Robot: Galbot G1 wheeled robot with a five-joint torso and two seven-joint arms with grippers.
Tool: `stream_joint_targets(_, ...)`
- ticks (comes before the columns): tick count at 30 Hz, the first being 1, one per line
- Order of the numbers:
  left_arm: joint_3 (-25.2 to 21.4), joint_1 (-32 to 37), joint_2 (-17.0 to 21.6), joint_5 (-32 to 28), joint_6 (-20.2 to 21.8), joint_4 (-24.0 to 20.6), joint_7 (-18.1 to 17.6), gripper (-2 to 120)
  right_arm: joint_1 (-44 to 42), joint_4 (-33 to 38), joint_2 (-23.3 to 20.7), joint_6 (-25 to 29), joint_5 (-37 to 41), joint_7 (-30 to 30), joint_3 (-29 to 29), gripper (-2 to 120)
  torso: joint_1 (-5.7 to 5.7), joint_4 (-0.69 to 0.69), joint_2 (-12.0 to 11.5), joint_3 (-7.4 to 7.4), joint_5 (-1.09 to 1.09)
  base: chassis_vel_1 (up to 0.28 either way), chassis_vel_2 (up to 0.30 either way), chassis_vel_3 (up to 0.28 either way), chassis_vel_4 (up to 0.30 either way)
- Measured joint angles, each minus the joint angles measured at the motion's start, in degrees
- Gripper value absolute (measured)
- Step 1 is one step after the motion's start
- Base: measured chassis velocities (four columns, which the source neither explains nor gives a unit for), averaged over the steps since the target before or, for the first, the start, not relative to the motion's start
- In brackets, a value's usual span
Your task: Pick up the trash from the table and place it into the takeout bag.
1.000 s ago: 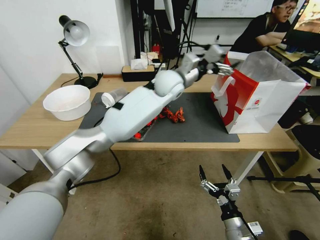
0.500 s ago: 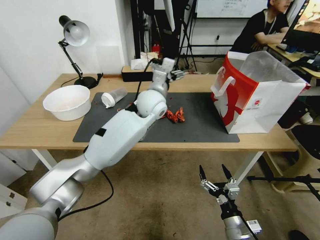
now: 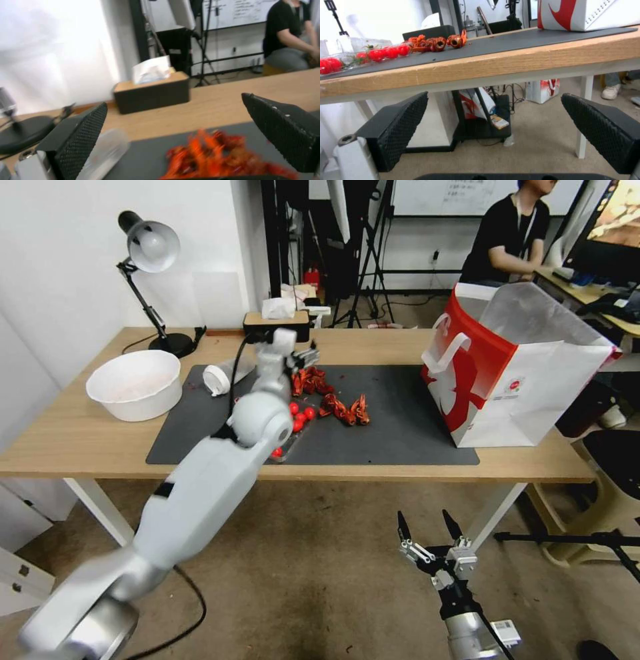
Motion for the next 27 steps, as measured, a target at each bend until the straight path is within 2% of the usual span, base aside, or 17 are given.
stream_joint_targets(3,-4.20,5.11,1.21,1.91,-1.02,-3.25,0.88,100,-0.17,0.04,0.19,0.00,-0.17,-0.07,-0.11,100,0.00,0.00,0.00,0.00,0.01,0.000,0.000,0.000,0.000)
stream_joint_targets(11,-9.40,15.04,3.92,3.99,-4.12,-8.15,1.85,100,-0.68,0.51,0.52,0.09,-0.72,-0.19,-0.16,100,0.00,-0.01,0.00,0.00,0.01,0.000,0.000,0.000,0.000)
stream_joint_targets(18,-13.14,22.70,4.47,4.89,-6.28,-10.74,2.17,100,-0.92,0.83,0.76,0.14,-1.28,-0.20,-0.26,100,0.00,0.00,0.00,-0.01,0.01,0.000,0.000,0.000,0.000)
stream_joint_targets(21,-15.70,27.98,4.48,5.44,-7.41,-12.82,2.70,100,-1.04,0.87,0.89,0.16,-1.40,-0.22,-0.33,100,0.00,0.00,0.00,-0.01,0.02,0.000,0.000,0.000,0.000)
stream_joint_targets(27,-18.57,32.71,3.91,6.21,-8.66,-15.04,3.26,100,-1.07,0.94,0.92,0.18,-1.53,-0.24,-0.37,100,0.00,-0.01,0.00,0.00,0.01,0.000,0.000,0.000,0.000)
